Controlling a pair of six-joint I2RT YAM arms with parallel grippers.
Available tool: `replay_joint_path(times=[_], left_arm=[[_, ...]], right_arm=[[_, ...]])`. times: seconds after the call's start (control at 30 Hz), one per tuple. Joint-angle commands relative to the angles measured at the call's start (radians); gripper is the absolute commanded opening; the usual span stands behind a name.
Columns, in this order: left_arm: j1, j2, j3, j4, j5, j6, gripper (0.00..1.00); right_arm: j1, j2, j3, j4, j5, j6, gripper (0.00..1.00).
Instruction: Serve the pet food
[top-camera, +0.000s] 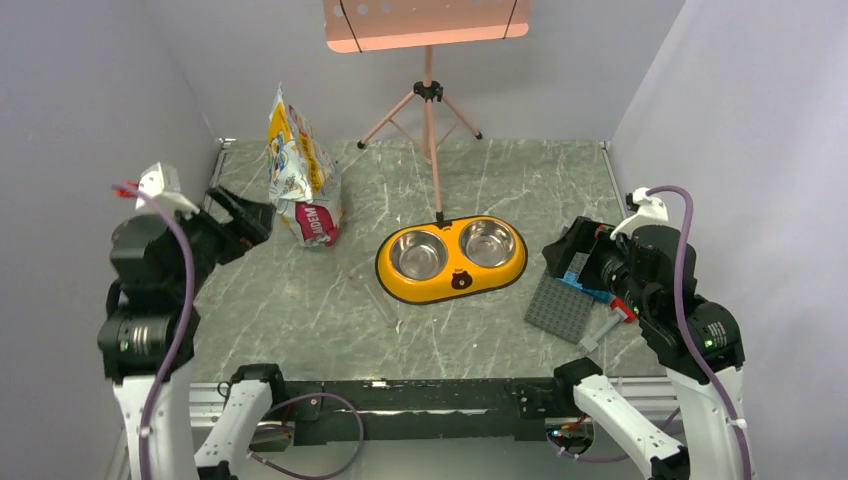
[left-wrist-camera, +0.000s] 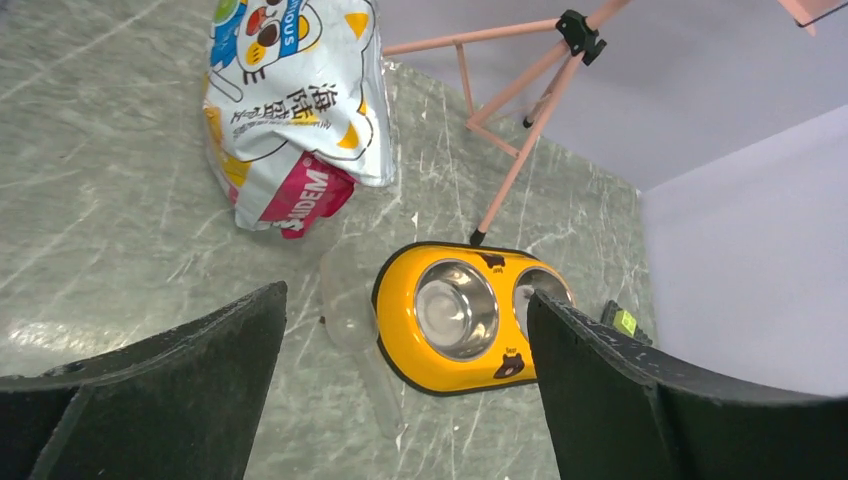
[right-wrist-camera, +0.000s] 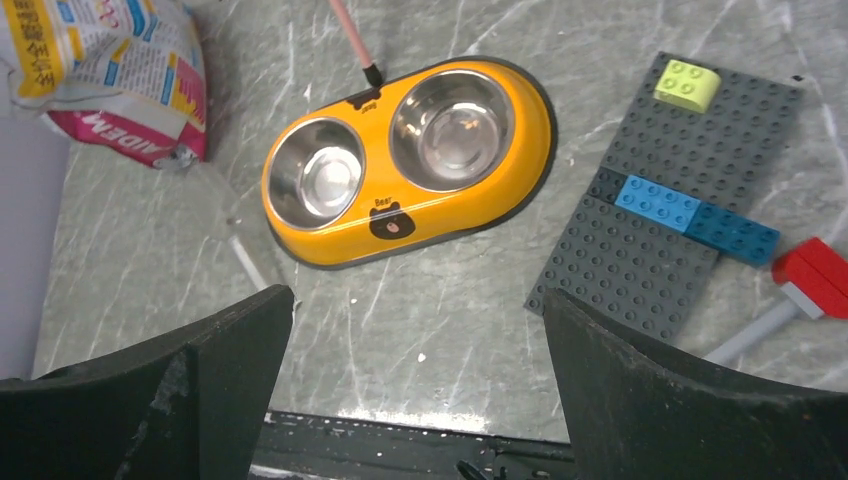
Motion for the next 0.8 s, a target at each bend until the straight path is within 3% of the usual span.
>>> replay_joint_path(times=[0.0, 0.13, 0.23, 0.37, 0.63, 0.77], left_arm=[[-0.002, 0.137, -0.01, 0.139, 0.074, -0.067, 0.92], [-0.002, 0.312, 0.04, 0.203, 0.082, -0.063, 0.81], [-0.002, 0.445, 0.11, 0.197, 0.011, -0.053, 0.8], [-0.003, 0.605, 0.171, 0.259, 0.028, -0.035, 0.78], [-0.037, 0.852, 0.302, 0.251, -0.056, 0.034, 0.67], [-0.148, 0.956, 0.427, 0.185, -0.209, 0.126, 0.64]], right_arm=[[-0.001, 0.0, -0.018, 0.1, -0.115, -0.053, 1.0], [-0.001, 0.024, -0.036, 0.133, -0.302, -0.127, 1.0], [-0.001, 0.049, -0.07, 0.158, -0.398, -0.152, 1.0], [-0.001, 0.08, -0.09, 0.184, -0.486, -0.166, 1.0], [0.001, 0.158, -0.096, 0.166, -0.512, -0.219, 1.0], [0.0, 0.191, -0.094, 0.168, -0.491, -0.211, 1.0]])
